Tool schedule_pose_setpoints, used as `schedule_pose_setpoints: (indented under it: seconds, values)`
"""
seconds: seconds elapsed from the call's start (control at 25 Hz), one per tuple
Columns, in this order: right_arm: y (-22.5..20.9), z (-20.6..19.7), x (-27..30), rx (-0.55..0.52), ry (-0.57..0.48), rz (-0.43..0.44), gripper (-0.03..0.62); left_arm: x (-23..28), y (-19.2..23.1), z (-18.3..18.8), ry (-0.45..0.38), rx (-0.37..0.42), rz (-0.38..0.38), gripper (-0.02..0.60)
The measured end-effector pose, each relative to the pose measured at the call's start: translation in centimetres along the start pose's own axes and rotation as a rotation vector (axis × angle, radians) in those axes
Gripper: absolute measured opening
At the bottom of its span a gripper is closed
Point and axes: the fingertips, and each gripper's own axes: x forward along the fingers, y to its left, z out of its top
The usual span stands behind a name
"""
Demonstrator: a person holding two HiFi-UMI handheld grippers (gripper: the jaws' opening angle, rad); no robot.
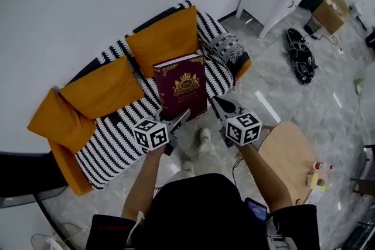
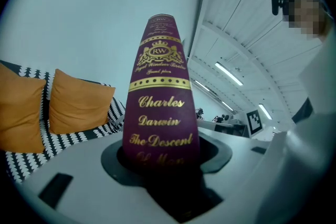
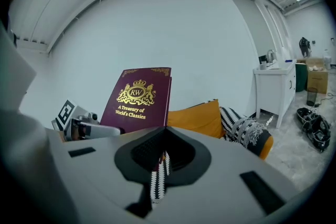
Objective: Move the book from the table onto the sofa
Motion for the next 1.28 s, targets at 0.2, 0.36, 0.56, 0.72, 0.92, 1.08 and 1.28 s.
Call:
schedule_pose_setpoints:
  seconds: [0.2,0.36,0.56,0.72,0.92,1.08,1.28]
  values:
    - [-3.2,1.4,3.4,-0.001,0.03,0.012,0.017,2.7,2.6,1.7,0.005,-0.018,0.038,0.244]
    - [-6.5,1.8,6.4,0.025,0.061,0.019,0.017,5.7,5.3,2.0,0.027,-0.061,0.056,0.244]
    - [-8.1,-0.2,8.4,0.024,0.098,0.034,0.017,7.1,7.8,-0.4,0.046,-0.096,0.081,0.244]
    - [-11.5,-0.6,11.0,0.042,0.124,0.041,0.017,10.6,10.3,-0.5,0.072,-0.112,0.101,0.244]
    - [-13.7,-2.6,13.2,0.056,0.158,0.045,0.017,13.0,12.8,-1.8,0.083,-0.143,0.101,0.244]
    - [-14.9,-4.3,14.8,0.073,0.182,0.06,0.017,14.6,15.4,-3.1,0.092,-0.164,0.108,0.244]
    - [-17.5,-6.2,18.2,0.07,0.217,0.069,0.017,17.0,19.1,-3.9,0.099,-0.182,0.13,0.244]
